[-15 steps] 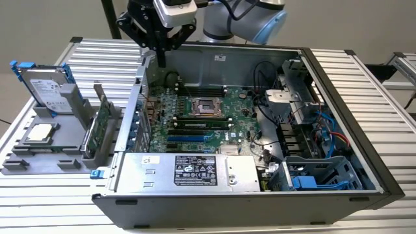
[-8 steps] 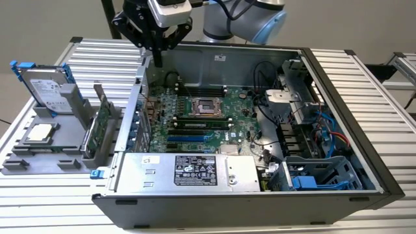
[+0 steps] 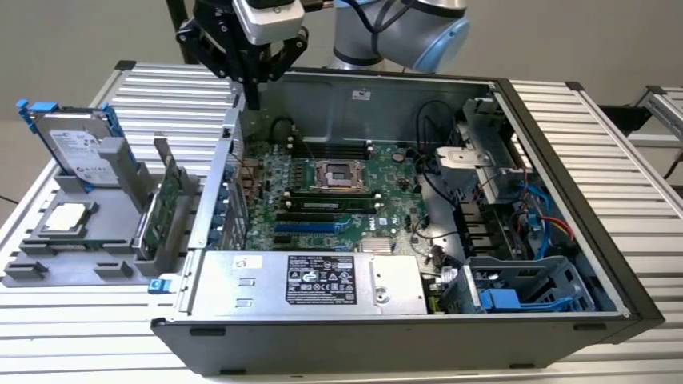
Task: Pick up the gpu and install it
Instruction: 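Reach for the gpu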
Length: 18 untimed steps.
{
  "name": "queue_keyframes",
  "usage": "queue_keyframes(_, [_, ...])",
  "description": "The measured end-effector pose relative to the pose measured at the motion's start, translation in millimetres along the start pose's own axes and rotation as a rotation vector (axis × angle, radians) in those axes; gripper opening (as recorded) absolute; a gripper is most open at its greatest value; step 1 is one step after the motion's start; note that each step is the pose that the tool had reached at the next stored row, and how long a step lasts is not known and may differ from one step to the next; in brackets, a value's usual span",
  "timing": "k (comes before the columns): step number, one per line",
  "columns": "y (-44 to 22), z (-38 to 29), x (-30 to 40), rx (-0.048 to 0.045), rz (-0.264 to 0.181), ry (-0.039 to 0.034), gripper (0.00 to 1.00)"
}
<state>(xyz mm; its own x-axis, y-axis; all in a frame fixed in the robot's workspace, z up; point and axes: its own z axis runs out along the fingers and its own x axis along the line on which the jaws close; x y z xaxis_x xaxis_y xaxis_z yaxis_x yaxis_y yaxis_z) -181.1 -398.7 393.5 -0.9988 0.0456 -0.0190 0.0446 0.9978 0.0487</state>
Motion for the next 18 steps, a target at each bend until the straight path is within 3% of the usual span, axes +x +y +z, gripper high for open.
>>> queue_keyframes(18, [-0.8, -0.3, 17.1, 0.0, 0.0, 0.0, 0.0])
